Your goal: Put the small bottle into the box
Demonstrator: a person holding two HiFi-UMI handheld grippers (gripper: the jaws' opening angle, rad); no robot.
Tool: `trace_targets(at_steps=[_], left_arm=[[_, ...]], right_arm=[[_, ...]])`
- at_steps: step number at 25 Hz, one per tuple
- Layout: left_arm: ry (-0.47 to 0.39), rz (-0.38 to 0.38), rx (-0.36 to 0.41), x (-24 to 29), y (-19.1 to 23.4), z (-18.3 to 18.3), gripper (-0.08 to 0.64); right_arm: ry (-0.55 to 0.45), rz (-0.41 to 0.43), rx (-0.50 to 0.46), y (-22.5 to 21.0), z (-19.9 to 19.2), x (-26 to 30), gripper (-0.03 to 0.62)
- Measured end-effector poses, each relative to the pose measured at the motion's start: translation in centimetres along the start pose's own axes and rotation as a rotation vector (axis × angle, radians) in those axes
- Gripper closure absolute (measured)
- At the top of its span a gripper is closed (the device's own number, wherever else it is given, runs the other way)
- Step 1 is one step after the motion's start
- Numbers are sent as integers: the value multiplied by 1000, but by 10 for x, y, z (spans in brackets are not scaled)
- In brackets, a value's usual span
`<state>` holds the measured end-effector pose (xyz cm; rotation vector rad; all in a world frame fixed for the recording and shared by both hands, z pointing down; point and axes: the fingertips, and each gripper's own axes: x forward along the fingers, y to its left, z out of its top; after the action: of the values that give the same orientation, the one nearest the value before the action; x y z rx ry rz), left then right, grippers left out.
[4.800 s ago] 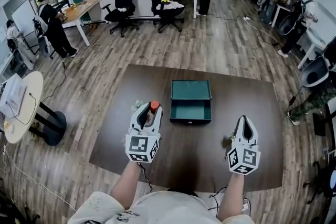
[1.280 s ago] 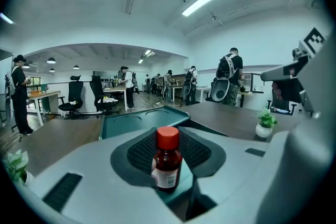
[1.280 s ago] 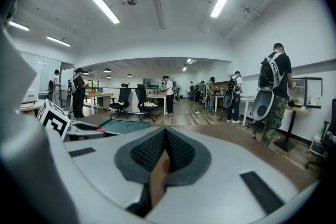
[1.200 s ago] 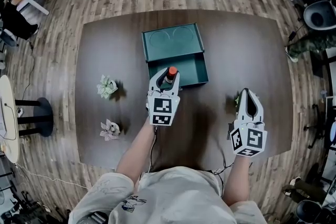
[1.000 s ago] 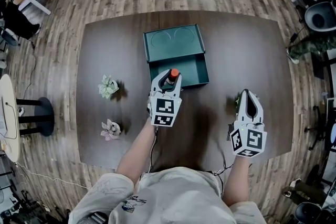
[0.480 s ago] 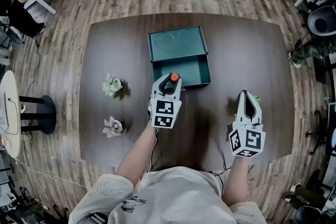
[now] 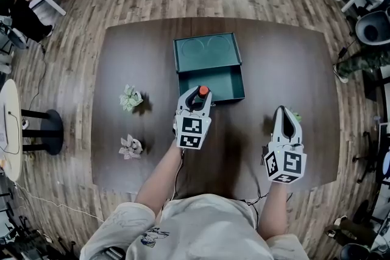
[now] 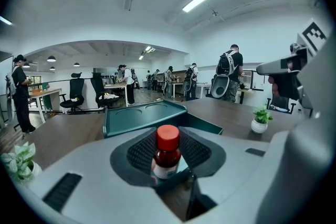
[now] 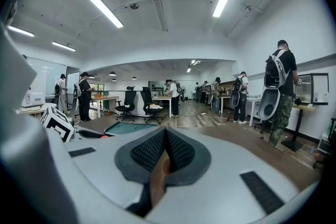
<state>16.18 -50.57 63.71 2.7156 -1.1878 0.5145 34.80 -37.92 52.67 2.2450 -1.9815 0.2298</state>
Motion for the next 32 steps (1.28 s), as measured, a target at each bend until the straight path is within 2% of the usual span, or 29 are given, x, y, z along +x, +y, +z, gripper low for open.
trace_targets(at_steps=[4, 7, 16, 27, 32], left_arm=[[2, -8, -4, 1, -1, 0, 423], [-1, -11, 0, -2, -2, 3, 386], [-64, 37, 44, -32, 11, 36, 383], [-165, 152, 63, -118, 32, 83, 387], [-212, 233, 49, -166, 46, 96, 387]], right_arm=[[-8, -2, -1, -1, 2, -1, 591], [-11, 0, 3, -1, 5, -3, 591], [-64, 35, 17, 4, 24, -8, 591], [-155, 123, 22, 25, 56, -20, 591], [-196, 179, 18, 46, 71, -26, 591]])
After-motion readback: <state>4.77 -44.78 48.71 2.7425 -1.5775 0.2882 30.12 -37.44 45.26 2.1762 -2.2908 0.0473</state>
